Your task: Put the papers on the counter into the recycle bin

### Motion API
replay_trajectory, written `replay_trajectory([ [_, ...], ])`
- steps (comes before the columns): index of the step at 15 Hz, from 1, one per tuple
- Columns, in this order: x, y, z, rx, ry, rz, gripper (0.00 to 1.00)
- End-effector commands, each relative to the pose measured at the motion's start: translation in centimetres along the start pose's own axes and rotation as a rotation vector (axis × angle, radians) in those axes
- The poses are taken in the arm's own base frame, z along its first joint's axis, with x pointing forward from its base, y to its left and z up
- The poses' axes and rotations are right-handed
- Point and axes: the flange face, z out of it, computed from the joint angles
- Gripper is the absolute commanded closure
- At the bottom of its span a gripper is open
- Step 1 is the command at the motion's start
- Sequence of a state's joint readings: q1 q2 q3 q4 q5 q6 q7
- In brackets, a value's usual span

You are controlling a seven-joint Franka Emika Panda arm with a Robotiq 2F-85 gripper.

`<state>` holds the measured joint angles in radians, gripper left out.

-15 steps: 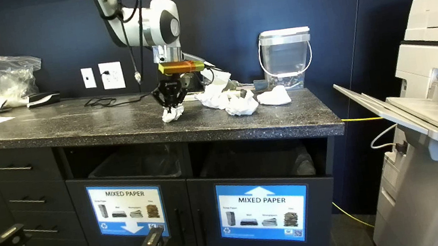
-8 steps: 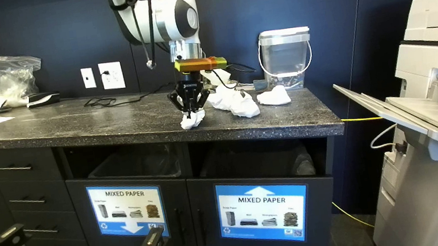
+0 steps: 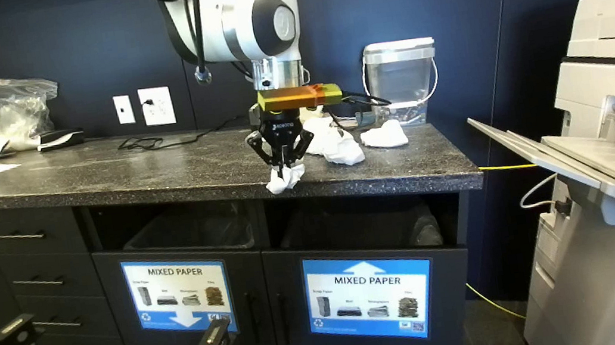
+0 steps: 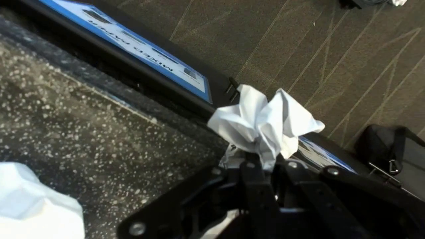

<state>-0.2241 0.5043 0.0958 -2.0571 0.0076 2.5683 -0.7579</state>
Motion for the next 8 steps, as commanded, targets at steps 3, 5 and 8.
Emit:
replay_trajectory([
  [3,-3.1,-2.7,-1.4,0.002,0.074,0.064,0.9],
  [5,-4.0,-3.2,-1.3,-0.002,0.081,0.081,0.89],
  [8,-5.1,-4.0,-0.8,-0.018,0.094,0.112,0.9],
])
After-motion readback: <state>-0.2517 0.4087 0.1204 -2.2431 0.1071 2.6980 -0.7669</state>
